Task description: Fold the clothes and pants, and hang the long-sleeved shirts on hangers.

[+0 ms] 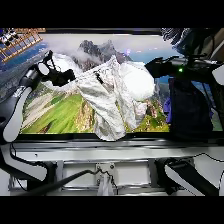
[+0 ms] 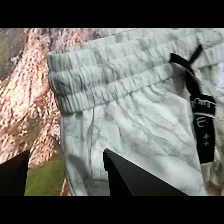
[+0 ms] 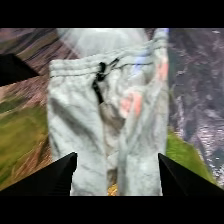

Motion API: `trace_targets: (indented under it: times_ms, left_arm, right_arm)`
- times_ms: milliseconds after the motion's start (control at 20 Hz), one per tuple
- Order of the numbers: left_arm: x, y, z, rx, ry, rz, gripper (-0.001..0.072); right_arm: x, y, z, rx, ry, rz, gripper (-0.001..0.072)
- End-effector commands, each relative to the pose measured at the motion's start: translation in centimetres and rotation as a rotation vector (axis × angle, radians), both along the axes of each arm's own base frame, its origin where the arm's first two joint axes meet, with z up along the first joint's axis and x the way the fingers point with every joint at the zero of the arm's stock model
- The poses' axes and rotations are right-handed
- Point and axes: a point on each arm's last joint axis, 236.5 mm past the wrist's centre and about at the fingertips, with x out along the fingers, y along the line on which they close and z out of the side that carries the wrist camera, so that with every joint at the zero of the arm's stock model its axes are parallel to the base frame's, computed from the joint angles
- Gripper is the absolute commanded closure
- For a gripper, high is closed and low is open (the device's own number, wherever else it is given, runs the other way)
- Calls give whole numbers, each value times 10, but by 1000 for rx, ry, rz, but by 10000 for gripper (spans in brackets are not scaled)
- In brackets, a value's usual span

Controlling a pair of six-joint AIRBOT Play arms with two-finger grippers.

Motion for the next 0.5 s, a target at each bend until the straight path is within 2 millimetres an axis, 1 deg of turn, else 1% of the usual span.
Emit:
trace_targets:
  times_ms: [0,100,200,250,300,350,400,450]
  left_arm:
    - [8,-4,-34,-43,20,11,220]
    - [10,-11,-43,-40,10,-6,220]
    - [13,-24,-46,-43,-8,-32,222]
    - [14,-33,-50,-50,-6,-40,246]
    - [15,-42,-53,-54,-4,-53,370]
    - [16,-51,-55,-59,-5,-66,523]
    - [17,-59,-52,-63,-14,-86,694]
    - [19,-66,-43,-60,-39,-117,702]
  right_arm:
    - [-15,32,0,15,9,84,141]
    - [-17,37,1,27,15,86,141]
    - [-16,37,3,42,17,75,142]
    - [-14,37,5,49,11,70,142]
    - [-14,38,6,60,11,65,142]
    - [-14,38,7,70,17,58,142]
    - [-15,38,6,74,28,55,142]
    - [-17,39,4,80,49,49,143]
